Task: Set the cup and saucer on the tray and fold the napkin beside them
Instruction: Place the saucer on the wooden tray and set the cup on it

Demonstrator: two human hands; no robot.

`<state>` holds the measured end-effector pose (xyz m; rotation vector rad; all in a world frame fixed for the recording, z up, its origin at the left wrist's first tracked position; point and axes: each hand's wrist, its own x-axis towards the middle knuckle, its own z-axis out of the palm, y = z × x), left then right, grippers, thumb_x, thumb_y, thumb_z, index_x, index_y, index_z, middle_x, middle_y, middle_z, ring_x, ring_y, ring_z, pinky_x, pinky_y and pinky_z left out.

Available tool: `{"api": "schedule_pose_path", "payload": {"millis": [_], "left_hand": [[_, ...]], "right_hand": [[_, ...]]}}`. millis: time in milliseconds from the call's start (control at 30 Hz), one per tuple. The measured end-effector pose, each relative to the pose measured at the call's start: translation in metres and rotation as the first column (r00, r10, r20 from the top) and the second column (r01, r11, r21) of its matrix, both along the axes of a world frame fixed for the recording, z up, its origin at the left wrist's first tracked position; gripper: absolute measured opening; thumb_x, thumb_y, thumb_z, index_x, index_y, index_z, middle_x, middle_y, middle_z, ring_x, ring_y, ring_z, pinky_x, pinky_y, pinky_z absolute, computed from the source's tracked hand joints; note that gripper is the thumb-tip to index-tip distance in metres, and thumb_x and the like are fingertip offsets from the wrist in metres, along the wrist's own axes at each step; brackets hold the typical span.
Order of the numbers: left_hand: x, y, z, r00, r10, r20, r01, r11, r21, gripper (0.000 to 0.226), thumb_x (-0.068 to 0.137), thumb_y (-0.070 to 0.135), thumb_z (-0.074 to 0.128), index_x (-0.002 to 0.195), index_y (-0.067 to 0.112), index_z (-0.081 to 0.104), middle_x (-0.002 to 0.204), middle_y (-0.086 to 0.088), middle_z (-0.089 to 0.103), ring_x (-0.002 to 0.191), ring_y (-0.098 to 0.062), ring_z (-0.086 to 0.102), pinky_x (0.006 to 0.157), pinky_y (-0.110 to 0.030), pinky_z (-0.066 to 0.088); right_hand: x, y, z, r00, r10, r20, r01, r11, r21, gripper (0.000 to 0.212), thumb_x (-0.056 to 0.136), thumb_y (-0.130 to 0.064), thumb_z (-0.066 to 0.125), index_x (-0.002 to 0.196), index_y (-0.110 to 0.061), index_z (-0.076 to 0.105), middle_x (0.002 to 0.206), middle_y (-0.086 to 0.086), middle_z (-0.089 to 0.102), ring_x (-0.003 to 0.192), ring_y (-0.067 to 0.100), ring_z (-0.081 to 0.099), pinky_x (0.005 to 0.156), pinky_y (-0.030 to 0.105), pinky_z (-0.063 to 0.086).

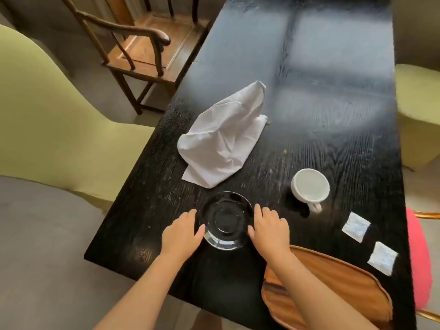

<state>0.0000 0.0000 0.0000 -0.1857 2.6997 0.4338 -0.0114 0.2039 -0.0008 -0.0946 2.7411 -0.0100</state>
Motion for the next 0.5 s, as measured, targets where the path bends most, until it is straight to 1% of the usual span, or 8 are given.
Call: {"api": "schedule_pose_path", "payload": {"millis": [100, 167, 233, 300, 367, 400, 500], "left_hand": [[-0.006, 0.005, -0.015, 0.998, 0.041, 0.047, -0.044, 0.997, 0.066, 0.054, 0.091, 0.039, 0.05, 0.138, 0.018, 0.035, 0.131, -0.001, 0.049, 0.114, -0.019, 0.053, 0.086, -0.034, 0.046], [-0.01, 0.01, -0.021, 0.982, 0.153, 0.11, -0.169, 0.974, 0.15, 0.052, 0.09, 0.032, 0.052, 0.137, 0.016, 0.037, 0.131, -0.004, 0.051, 0.114, -0.021, 0.053, 0.088, -0.035, 0.045], [-0.011, 0.014, -0.027, 0.939, 0.304, 0.161, -0.338, 0.901, 0.273, 0.048, 0.091, 0.022, 0.053, 0.137, 0.012, 0.04, 0.125, -0.011, 0.056, 0.113, -0.024, 0.054, 0.094, -0.037, 0.045], [-0.012, 0.015, -0.031, 0.905, 0.39, 0.169, -0.425, 0.836, 0.348, 0.043, 0.091, 0.013, 0.05, 0.133, 0.011, 0.045, 0.11, -0.01, 0.061, 0.104, -0.024, 0.057, 0.095, -0.04, 0.047], [-0.009, 0.017, -0.031, 0.886, 0.431, 0.171, -0.462, 0.792, 0.4, 0.042, 0.091, 0.009, 0.049, 0.133, 0.013, 0.048, 0.091, -0.005, 0.061, 0.089, -0.02, 0.061, 0.09, -0.043, 0.052], [-0.007, 0.019, -0.028, 0.88, 0.441, 0.175, -0.472, 0.77, 0.429, 0.043, 0.091, 0.008, 0.048, 0.133, 0.014, 0.048, 0.086, -0.005, 0.061, 0.084, -0.019, 0.062, 0.088, -0.043, 0.053], [0.001, 0.034, -0.015, 0.873, 0.44, 0.209, -0.481, 0.714, 0.508, 0.044, 0.092, 0.007, 0.049, 0.135, 0.017, 0.046, 0.085, -0.005, 0.062, 0.075, -0.017, 0.063, 0.081, -0.033, 0.055]], "right_hand": [[0.003, -0.002, -0.01, 0.999, -0.044, 0.015, 0.044, 0.999, -0.022, 0.061, 0.093, -0.037, 0.043, 0.144, -0.01, 0.023, 0.131, 0.007, 0.049, 0.117, 0.024, 0.048, 0.088, 0.037, 0.043], [0.003, -0.003, -0.015, 0.997, -0.059, 0.05, 0.063, 0.995, -0.075, 0.053, 0.094, -0.031, 0.042, 0.14, -0.009, 0.028, 0.125, 0.008, 0.052, 0.112, 0.025, 0.051, 0.086, 0.036, 0.044], [0.003, -0.005, -0.016, 0.984, -0.147, 0.097, 0.163, 0.967, -0.193, 0.043, 0.093, -0.025, 0.045, 0.132, -0.01, 0.036, 0.119, 0.009, 0.056, 0.107, 0.027, 0.055, 0.085, 0.037, 0.047], [0.0, -0.003, -0.017, 0.948, -0.272, 0.166, 0.314, 0.884, -0.346, 0.035, 0.09, -0.019, 0.049, 0.124, -0.012, 0.044, 0.116, 0.009, 0.058, 0.105, 0.029, 0.057, 0.085, 0.039, 0.047], [0.0, 0.005, -0.016, 0.905, -0.361, 0.224, 0.425, 0.779, -0.461, 0.033, 0.087, -0.012, 0.051, 0.12, -0.014, 0.049, 0.109, 0.008, 0.062, 0.103, 0.028, 0.058, 0.083, 0.035, 0.045], [0.001, 0.011, -0.015, 0.887, -0.39, 0.245, 0.46, 0.729, -0.506, 0.034, 0.086, -0.01, 0.052, 0.12, -0.015, 0.05, 0.102, 0.007, 0.063, 0.098, 0.027, 0.059, 0.081, 0.034, 0.046], [0.011, 0.04, -0.004, 0.83, -0.457, 0.32, 0.55, 0.576, -0.604, 0.039, 0.084, -0.006, 0.055, 0.121, -0.019, 0.053, 0.081, -0.002, 0.06, 0.079, 0.019, 0.062, 0.077, 0.035, 0.053]]}}
